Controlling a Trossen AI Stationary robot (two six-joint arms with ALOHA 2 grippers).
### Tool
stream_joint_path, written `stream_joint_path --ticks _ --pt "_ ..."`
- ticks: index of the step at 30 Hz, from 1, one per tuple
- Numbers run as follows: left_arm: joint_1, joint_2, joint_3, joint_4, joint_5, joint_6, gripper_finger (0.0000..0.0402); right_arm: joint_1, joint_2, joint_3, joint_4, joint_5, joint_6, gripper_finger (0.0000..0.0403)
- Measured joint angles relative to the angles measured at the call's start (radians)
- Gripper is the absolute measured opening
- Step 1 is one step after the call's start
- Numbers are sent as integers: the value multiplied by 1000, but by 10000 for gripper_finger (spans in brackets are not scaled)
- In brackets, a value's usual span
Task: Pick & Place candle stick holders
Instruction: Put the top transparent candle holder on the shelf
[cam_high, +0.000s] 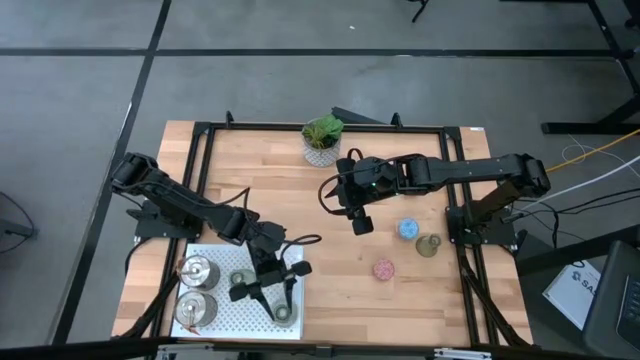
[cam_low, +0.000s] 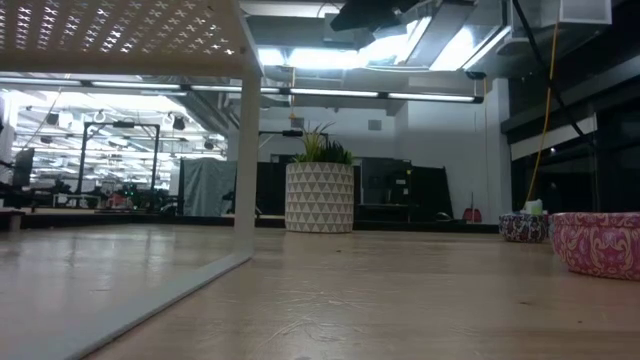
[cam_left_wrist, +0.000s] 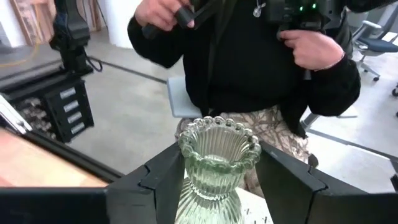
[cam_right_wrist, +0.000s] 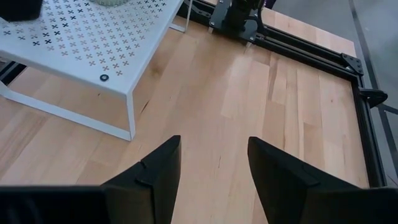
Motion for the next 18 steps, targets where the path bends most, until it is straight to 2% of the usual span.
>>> stream_joint_path --ticks 18 --pt "-1 -26 1 -16 -41 -48 220 0 0 0 -23 0 0 187"
